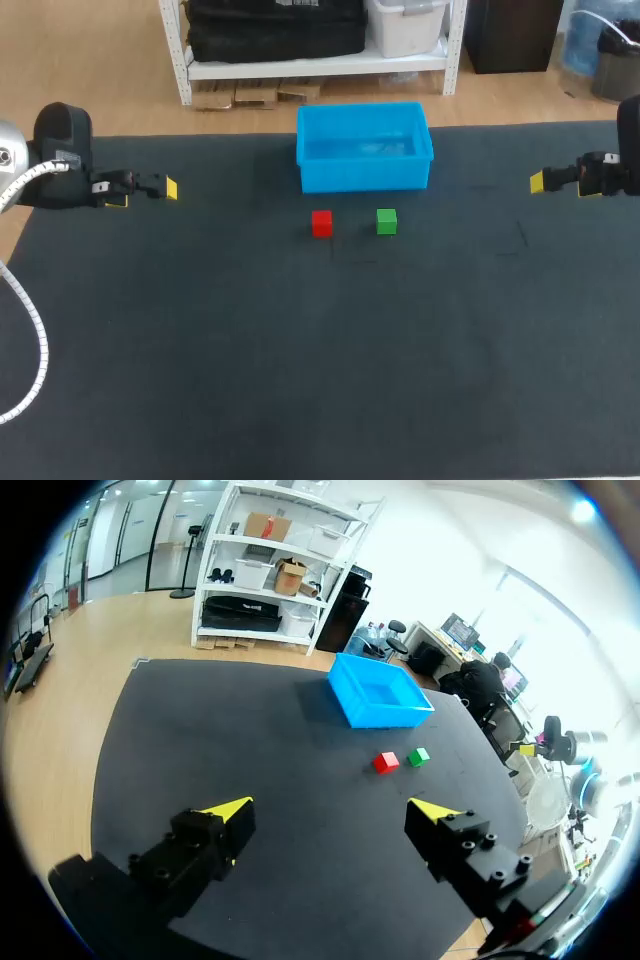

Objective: Use the left arm to pick the red cube and place it into the blue plastic box first, then use the right arm to grasp the green cube and put it into the same blue plastic box after the first action is fully finished.

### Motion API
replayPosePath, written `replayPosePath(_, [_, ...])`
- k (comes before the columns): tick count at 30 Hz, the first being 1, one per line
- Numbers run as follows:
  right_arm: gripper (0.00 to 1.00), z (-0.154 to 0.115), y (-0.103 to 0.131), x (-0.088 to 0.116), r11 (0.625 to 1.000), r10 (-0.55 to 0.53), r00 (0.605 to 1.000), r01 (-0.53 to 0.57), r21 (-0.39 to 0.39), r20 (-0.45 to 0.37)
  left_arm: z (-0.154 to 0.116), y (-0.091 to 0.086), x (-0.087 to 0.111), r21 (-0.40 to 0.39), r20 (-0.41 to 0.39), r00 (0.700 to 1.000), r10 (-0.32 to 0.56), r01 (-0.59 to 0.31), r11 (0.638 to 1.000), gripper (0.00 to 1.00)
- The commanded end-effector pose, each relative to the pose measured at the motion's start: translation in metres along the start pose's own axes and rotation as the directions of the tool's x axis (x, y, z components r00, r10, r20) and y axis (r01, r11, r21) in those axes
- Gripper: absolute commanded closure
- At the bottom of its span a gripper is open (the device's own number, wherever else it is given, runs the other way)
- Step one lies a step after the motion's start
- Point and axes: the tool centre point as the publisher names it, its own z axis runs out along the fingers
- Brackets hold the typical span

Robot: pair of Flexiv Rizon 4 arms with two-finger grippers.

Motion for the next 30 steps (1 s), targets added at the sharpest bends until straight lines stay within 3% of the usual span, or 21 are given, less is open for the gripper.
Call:
replayPosePath(1, [0.00, 0.000, 0.000, 0.000, 1.000, 0.000, 1.000, 0.000, 0.000, -0.001, 0.000, 0.001, 0.000, 0.006, 0.004, 1.000, 0.001, -0.001, 1.000, 0.00])
replayPosePath(19, [0.00, 0.000, 0.000, 0.000, 1.000, 0.000, 1.000, 0.000, 0.000, -0.001, 0.002, 0.000, -0.002, 0.000, -0.013, 1.000, 0.014, -0.014, 1.000, 0.00])
replayPosePath(21, [0.00, 0.000, 0.000, 0.000, 1.000, 0.000, 1.000, 0.000, 0.000, -0.001, 0.006, -0.005, -0.008, 0.037, -0.012, 1.000, -0.021, 0.022, 0.999, 0.00])
replayPosePath(23, [0.00, 0.000, 0.000, 0.000, 1.000, 0.000, 1.000, 0.000, 0.000, -0.001, 0.012, -0.013, -0.014, 0.003, -0.051, 0.999, 0.016, -0.016, 1.000, 0.00])
replayPosePath(30, [0.00, 0.000, 0.000, 0.000, 1.000, 0.000, 1.000, 0.000, 0.000, -0.001, 0.035, -0.033, -0.032, -0.078, -0.119, 0.993, -0.008, -0.002, 0.997, 0.00])
